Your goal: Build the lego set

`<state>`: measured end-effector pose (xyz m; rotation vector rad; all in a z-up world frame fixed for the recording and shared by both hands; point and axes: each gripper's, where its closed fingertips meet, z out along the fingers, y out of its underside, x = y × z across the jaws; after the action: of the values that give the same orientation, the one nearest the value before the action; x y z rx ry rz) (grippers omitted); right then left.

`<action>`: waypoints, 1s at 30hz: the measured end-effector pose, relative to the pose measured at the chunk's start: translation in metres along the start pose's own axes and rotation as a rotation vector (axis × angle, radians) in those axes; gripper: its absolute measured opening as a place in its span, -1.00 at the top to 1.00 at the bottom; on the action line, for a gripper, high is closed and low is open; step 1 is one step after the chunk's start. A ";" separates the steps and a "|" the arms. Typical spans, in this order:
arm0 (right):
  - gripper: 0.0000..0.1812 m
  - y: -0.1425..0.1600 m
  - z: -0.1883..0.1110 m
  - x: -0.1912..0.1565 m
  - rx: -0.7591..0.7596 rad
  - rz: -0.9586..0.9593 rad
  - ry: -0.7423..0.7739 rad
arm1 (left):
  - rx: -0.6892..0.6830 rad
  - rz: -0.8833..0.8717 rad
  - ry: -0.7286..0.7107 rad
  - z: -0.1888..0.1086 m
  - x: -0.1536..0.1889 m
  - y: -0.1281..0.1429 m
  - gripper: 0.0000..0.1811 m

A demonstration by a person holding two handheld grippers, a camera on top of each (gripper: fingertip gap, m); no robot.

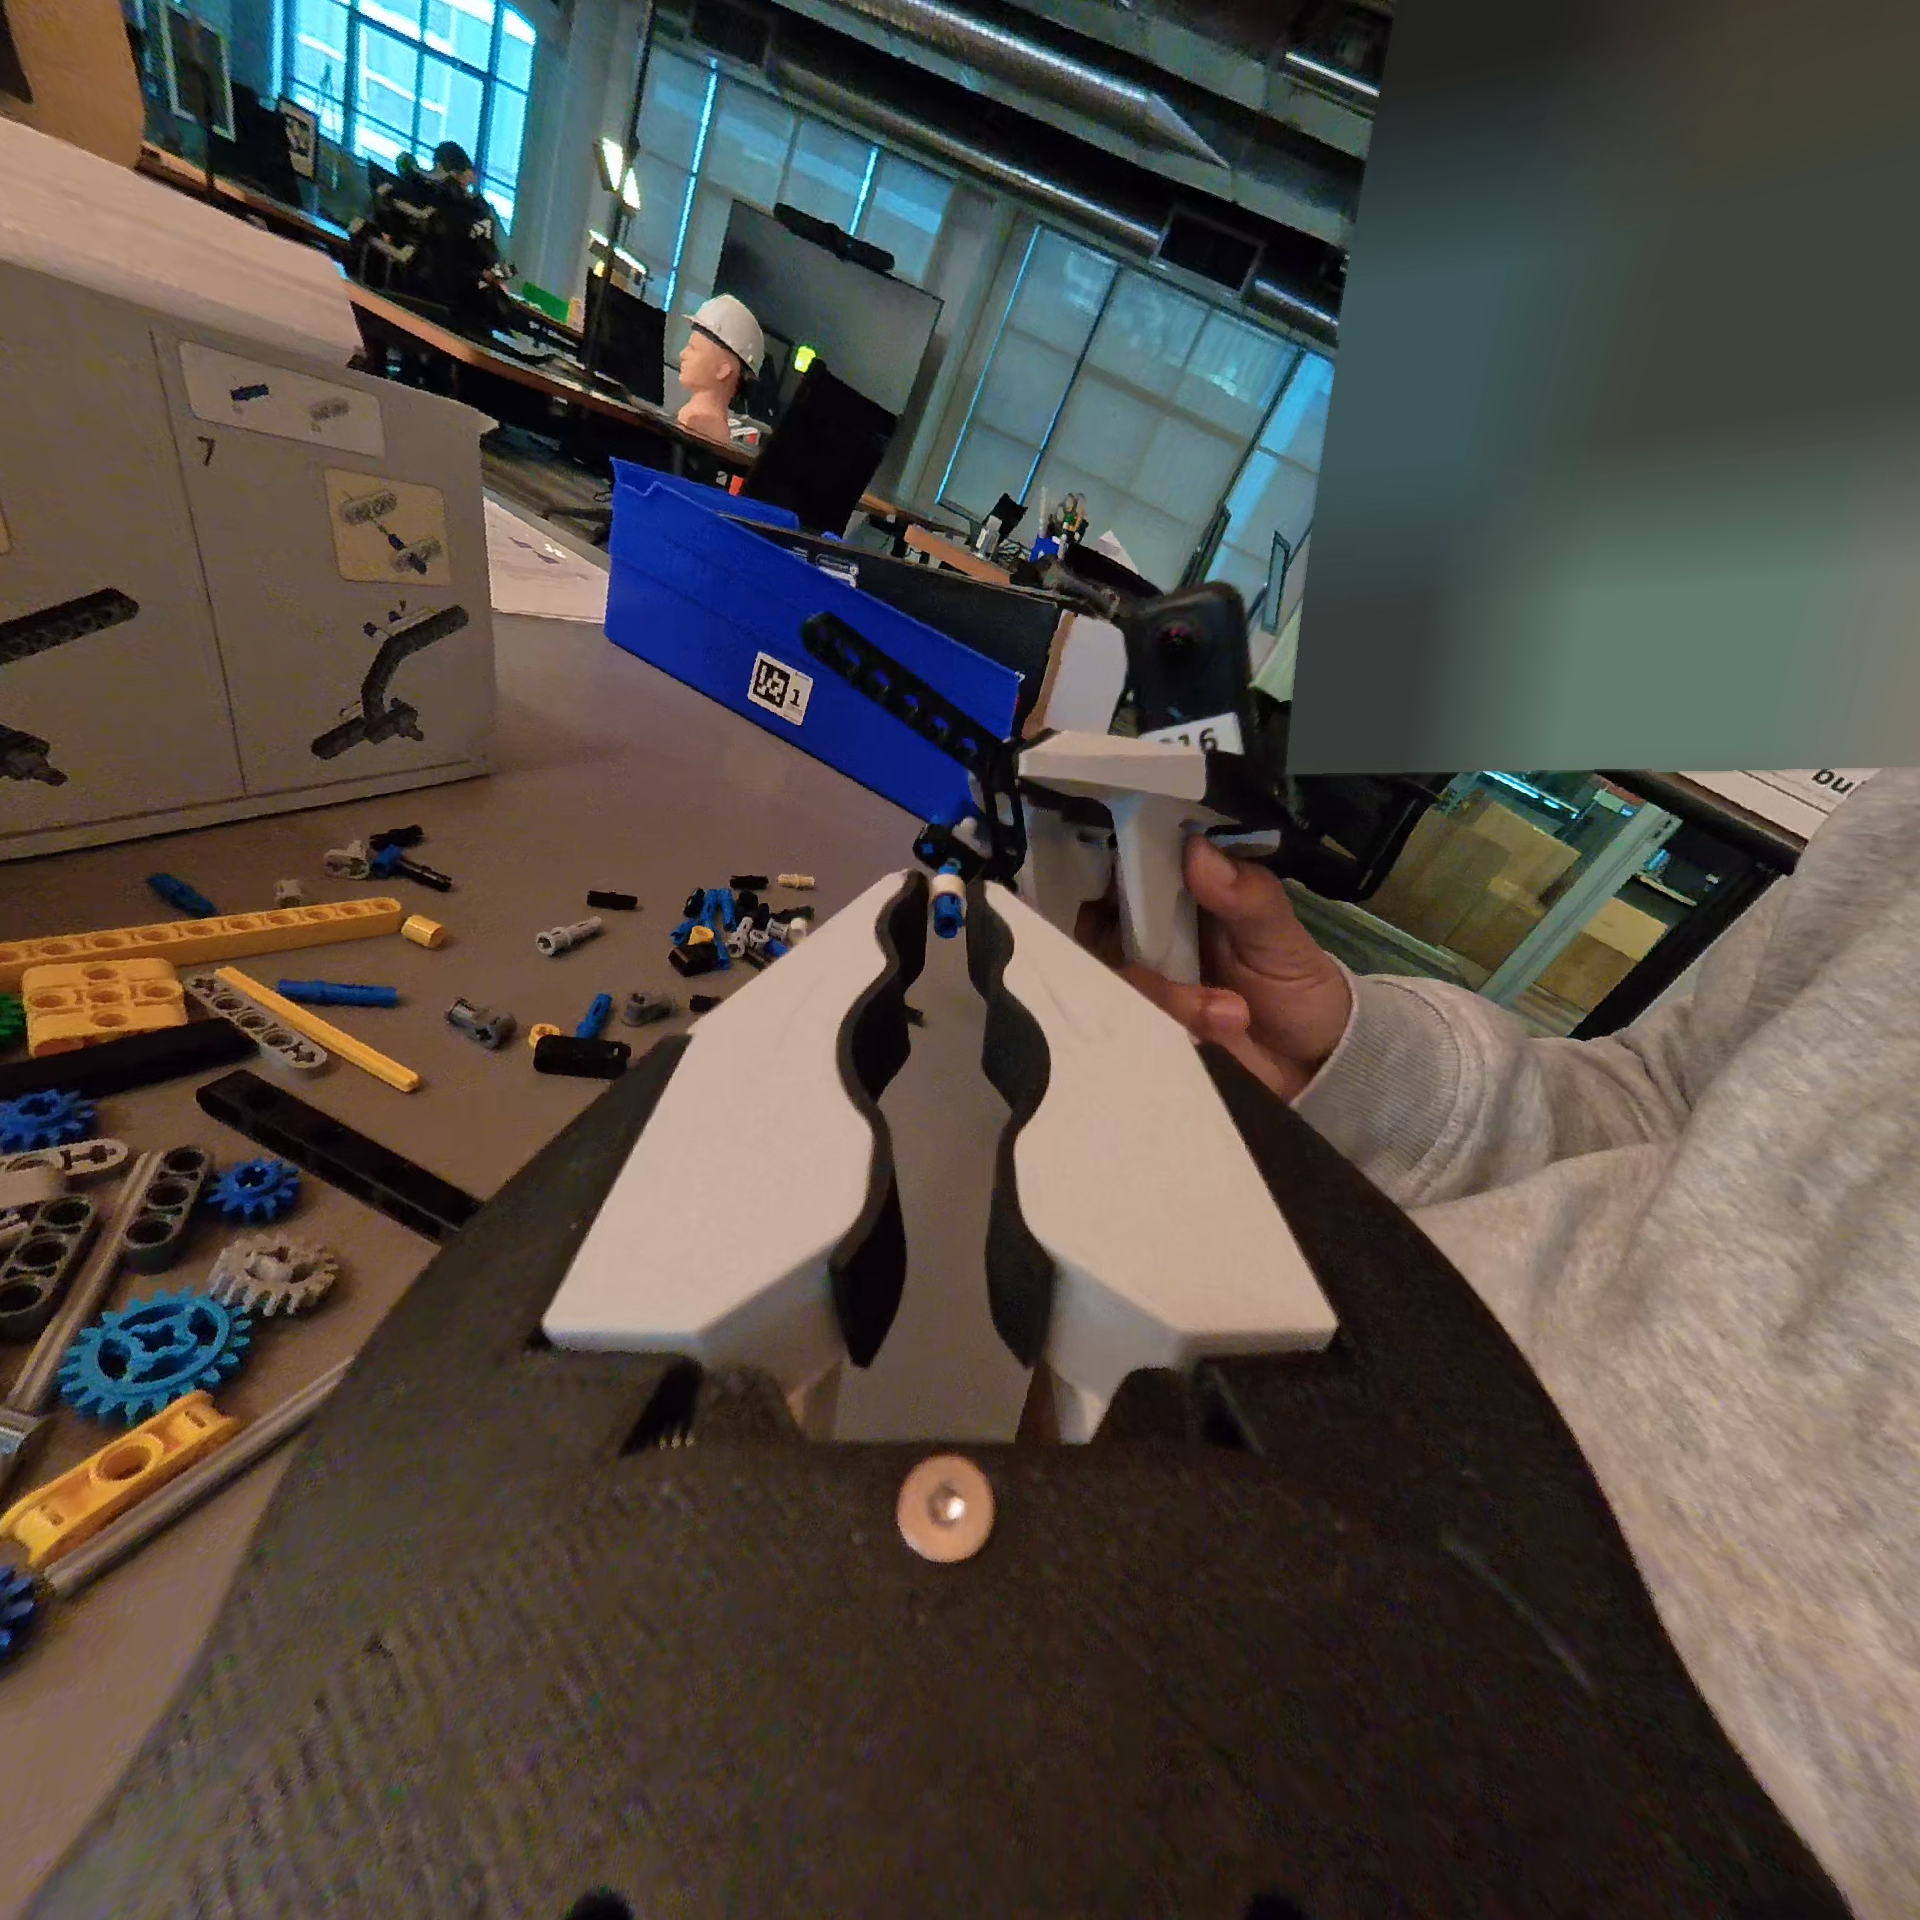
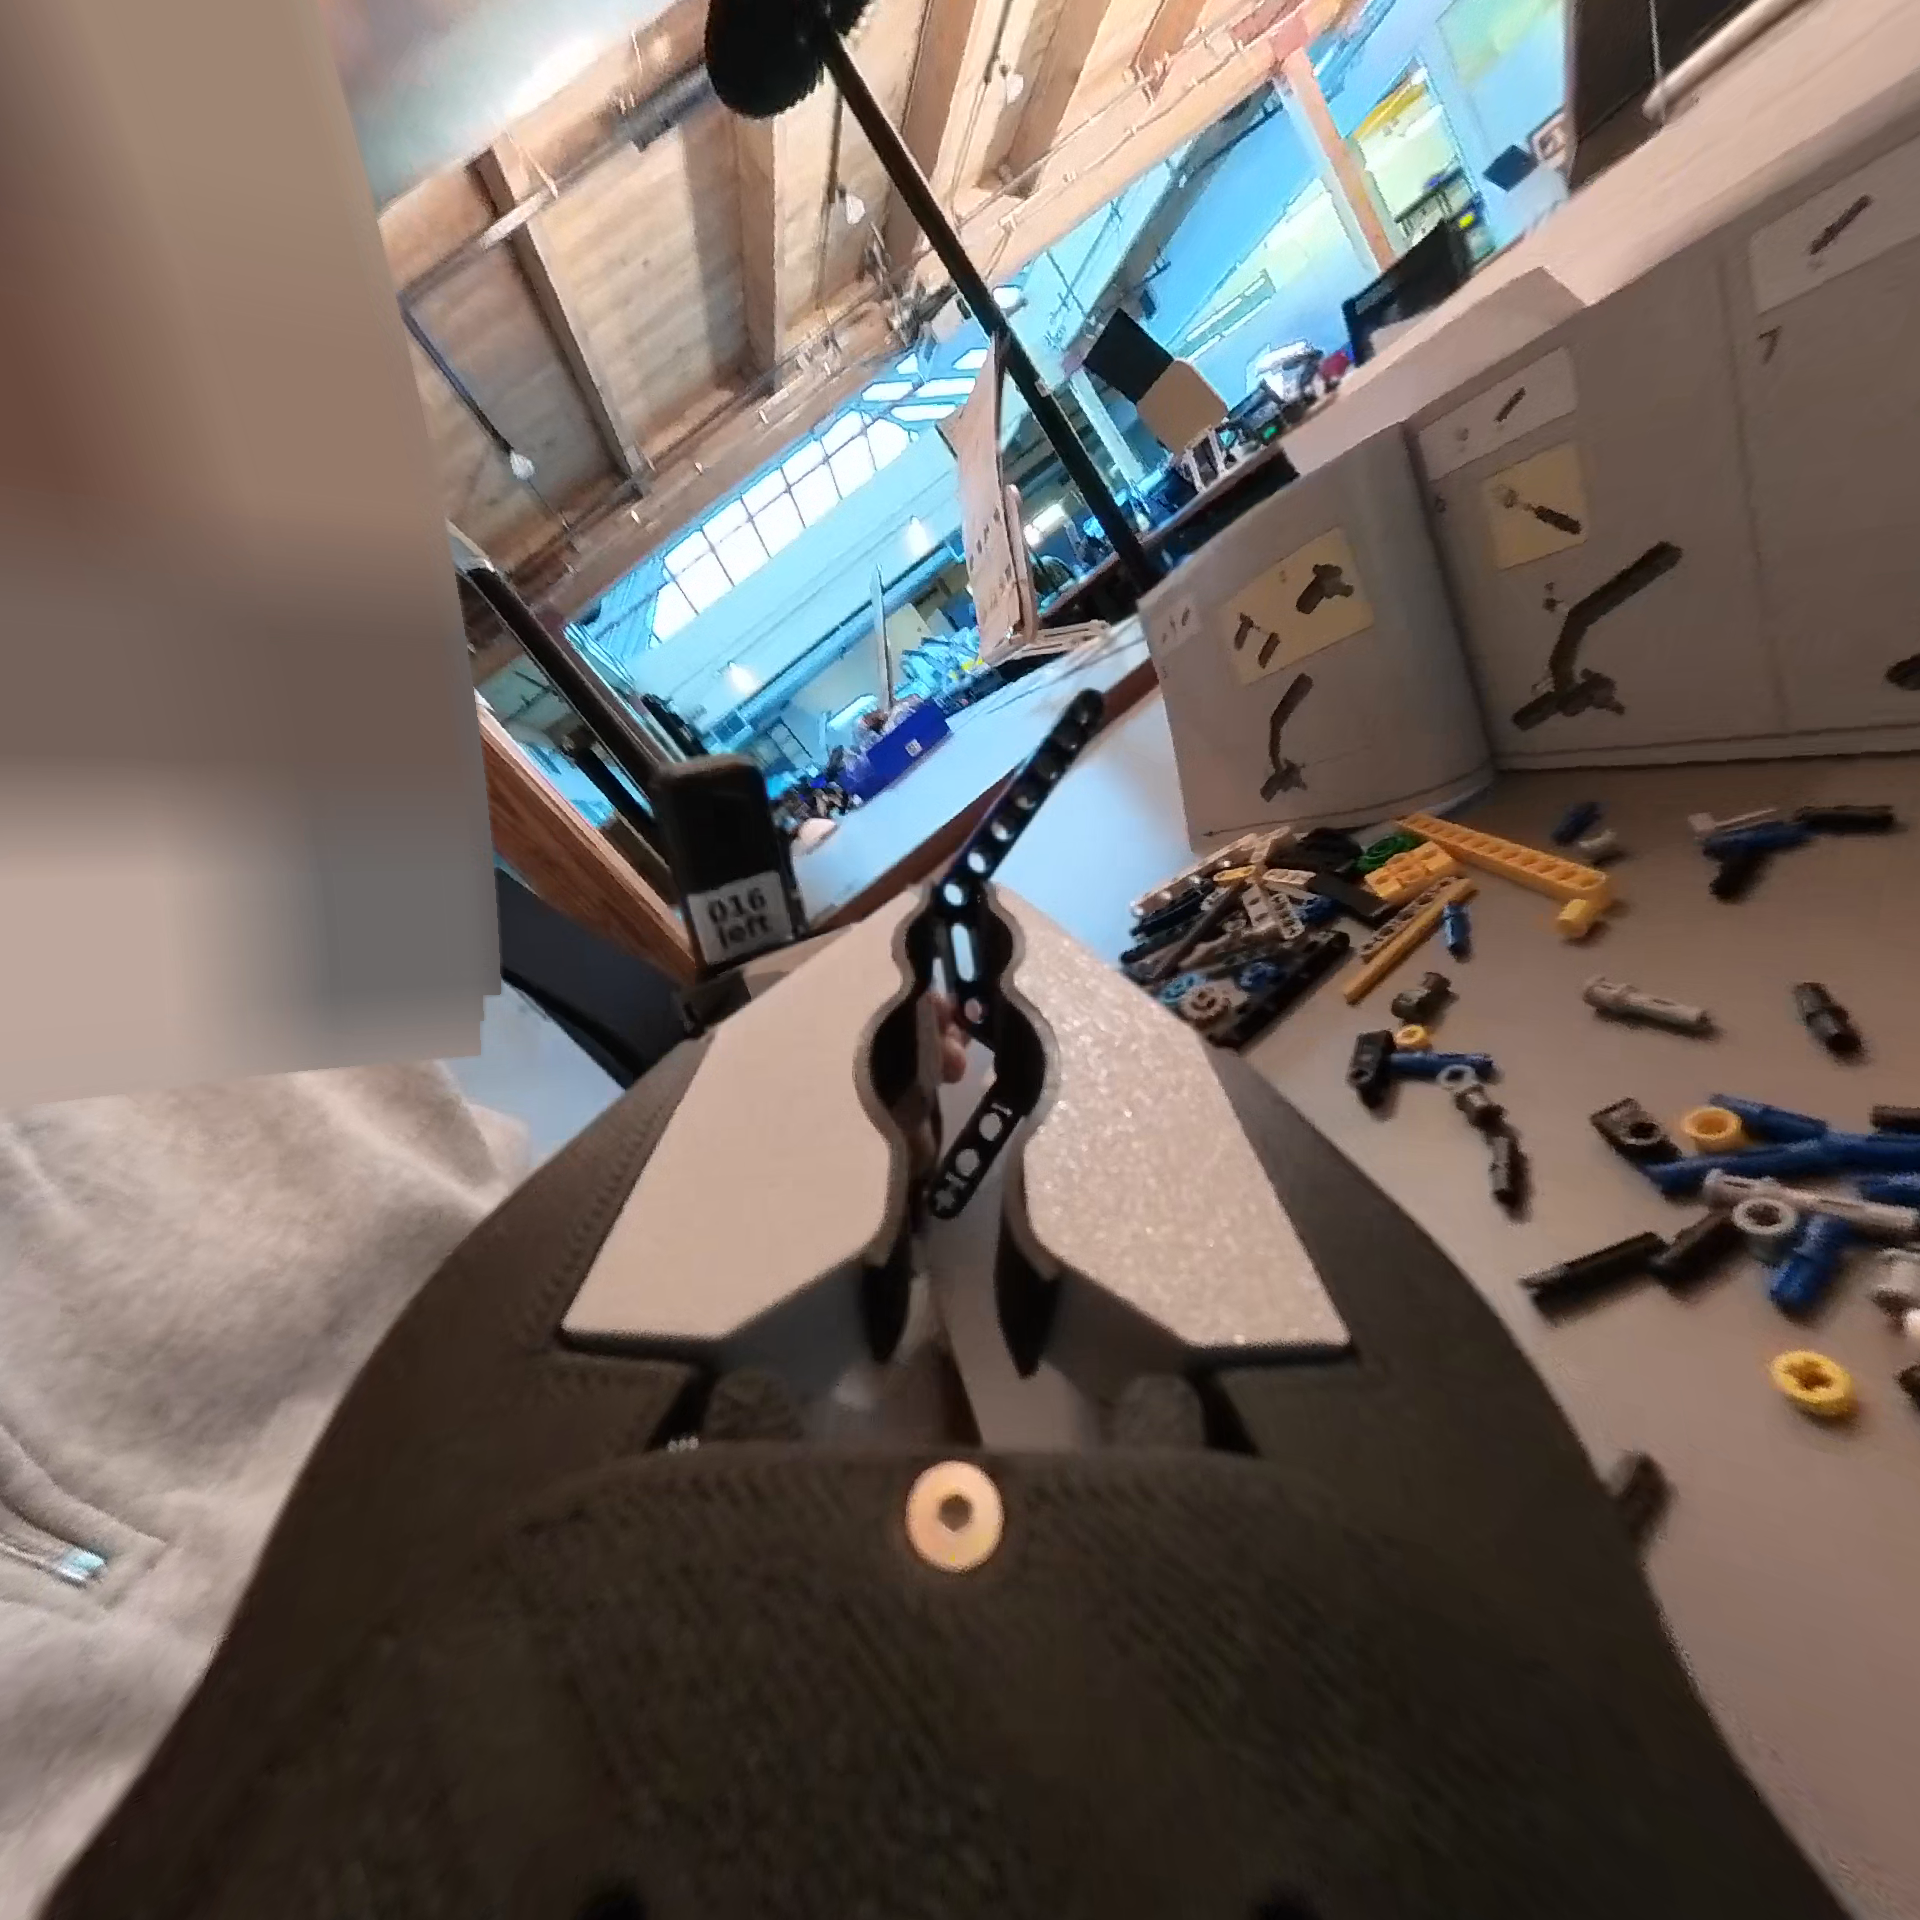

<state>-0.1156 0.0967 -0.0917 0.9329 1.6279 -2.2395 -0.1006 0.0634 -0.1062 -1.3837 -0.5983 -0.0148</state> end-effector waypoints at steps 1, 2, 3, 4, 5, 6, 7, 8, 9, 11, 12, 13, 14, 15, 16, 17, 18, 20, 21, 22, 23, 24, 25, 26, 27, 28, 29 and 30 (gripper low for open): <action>0.96 -0.001 0.000 0.000 0.016 0.043 -0.011 | 0.007 0.003 -0.001 0.000 0.001 -0.001 0.94; 0.96 -0.001 0.001 -0.001 0.030 0.091 -0.026 | 0.014 0.006 -0.001 0.001 0.003 -0.003 0.94; 0.95 -0.001 0.001 -0.002 0.046 0.140 -0.047 | 0.019 0.008 0.001 0.001 0.005 -0.004 0.94; 0.95 -0.001 0.002 -0.004 0.059 0.187 -0.071 | 0.022 0.011 0.000 0.002 0.007 -0.004 0.94; 0.95 0.000 0.003 -0.006 0.068 0.229 -0.094 | 0.025 0.015 -0.001 0.003 0.010 -0.005 0.94; 0.96 0.001 0.005 -0.008 0.074 0.265 -0.113 | 0.030 0.019 0.002 0.004 0.012 -0.006 0.94; 0.96 0.003 0.006 -0.009 0.073 0.294 -0.129 | 0.038 0.020 0.004 0.004 0.015 -0.007 0.94; 0.96 0.005 0.008 -0.011 0.069 0.315 -0.142 | 0.048 0.020 0.001 0.004 0.016 -0.009 0.94; 0.96 0.006 0.010 -0.012 0.066 0.331 -0.153 | 0.058 0.021 -0.001 0.004 0.017 -0.011 0.94; 0.96 0.009 0.012 -0.015 0.065 0.351 -0.168 | 0.068 0.018 -0.007 0.003 0.017 -0.014 0.94; 0.96 0.010 0.013 -0.016 0.065 0.356 -0.171 | 0.069 0.018 -0.006 0.003 0.018 -0.014 0.94; 0.96 0.011 0.014 -0.017 0.062 0.357 -0.173 | 0.072 0.019 -0.004 0.002 0.018 -0.014 0.94; 0.96 0.012 0.015 -0.018 0.056 0.355 -0.173 | 0.068 0.018 -0.001 0.002 0.018 -0.013 0.94; 0.96 0.013 0.016 -0.018 0.051 0.351 -0.172 | 0.061 0.016 0.001 0.003 0.018 -0.013 0.94; 0.96 0.014 0.016 -0.019 0.045 0.346 -0.171 | 0.059 0.015 0.003 0.003 0.018 -0.012 0.94; 0.96 0.015 0.017 -0.019 0.040 0.341 -0.170 | 0.056 0.013 0.007 0.003 0.018 -0.012 0.94; 0.96 0.015 0.017 -0.019 0.036 0.337 -0.168 | 0.052 0.011 0.006 0.003 0.018 -0.011 0.94; 0.96 0.017 0.018 -0.019 0.029 0.329 -0.164 | 0.048 0.013 0.002 0.002 0.017 -0.011 0.94; 0.95 0.017 0.018 -0.019 0.024 0.324 -0.162 | 0.044 0.015 -0.003 0.003 0.016 -0.011 0.94; 0.96 0.018 0.018 -0.019 0.022 0.321 -0.160 | 0.043 0.015 -0.004 0.003 0.016 -0.011 0.94; 0.96 0.017 0.018 -0.019 0.021 0.319 -0.159 | 0.041 0.012 -0.001 0.003 0.016 -0.010 0.94; 0.96 0.017 0.017 -0.019 0.020 0.319 -0.158 | 0.038 0.008 0.002 0.003 0.016 -0.010 0.94; 0.96 0.017 0.017 -0.018 0.019 0.318 -0.157 | 0.037 0.007 0.005 0.003 0.016 -0.009 0.94; 0.95 0.017 0.017 -0.018 0.018 0.317 -0.155 | 0.036 0.007 0.009 0.003 0.017 -0.009 0.94; 0.95 0.017 0.017 -0.018 0.018 0.317 -0.153 | 0.032 0.006 0.012 0.004 0.017 -0.008 0.94; 0.95 0.017 0.016 -0.018 0.015 0.316 -0.152 | 0.030 0.007 0.012 0.004 0.017 -0.008 0.94; 0.95 0.018 0.016 -0.017 0.009 0.314 -0.151 | 0.033 0.007 0.013 0.004 0.018 -0.008 0.94; 0.95 0.019 0.016 -0.017 0.003 0.309 -0.145 | 0.037 0.005 0.014 0.004 0.018 -0.009 0.94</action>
<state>-0.0989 0.0719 -0.0931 0.9272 1.3181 -2.0474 -0.0900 0.0714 -0.0906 -1.3482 -0.5803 -0.0090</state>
